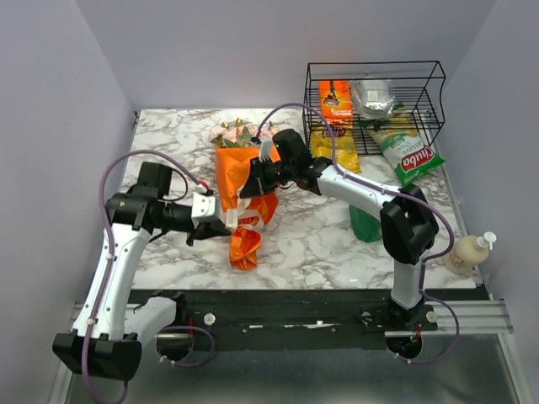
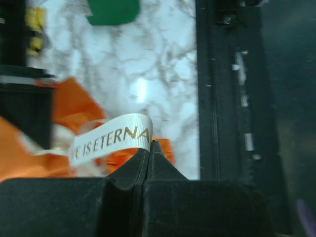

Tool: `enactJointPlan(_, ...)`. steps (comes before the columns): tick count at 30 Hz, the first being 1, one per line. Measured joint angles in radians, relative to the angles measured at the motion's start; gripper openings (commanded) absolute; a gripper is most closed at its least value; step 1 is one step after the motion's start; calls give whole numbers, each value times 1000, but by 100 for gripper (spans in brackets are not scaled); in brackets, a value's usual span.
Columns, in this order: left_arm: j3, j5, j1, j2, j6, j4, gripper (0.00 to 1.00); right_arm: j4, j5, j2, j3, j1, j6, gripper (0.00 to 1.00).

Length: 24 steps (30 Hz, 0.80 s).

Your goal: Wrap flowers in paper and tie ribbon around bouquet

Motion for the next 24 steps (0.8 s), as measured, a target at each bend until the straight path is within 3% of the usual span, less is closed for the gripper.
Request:
enactJointPlan(3, -157, -69, -127, -100, -193, 138, 0, -12, -4, 8, 14, 0, -3, 0)
enactJointPlan(6, -221, -181, -278, -132, -366, 326, 0, -17, -5, 11, 19, 0, -7, 0)
enactJointPlan(11, -214, -362, -581, -29, -527, 572, 0, -25, -5, 11, 20, 0, -15, 0)
enactJointPlan(24, -212, -575, -722, 188, -562, 890, 0, -27, -5, 11, 20, 0, -27, 0)
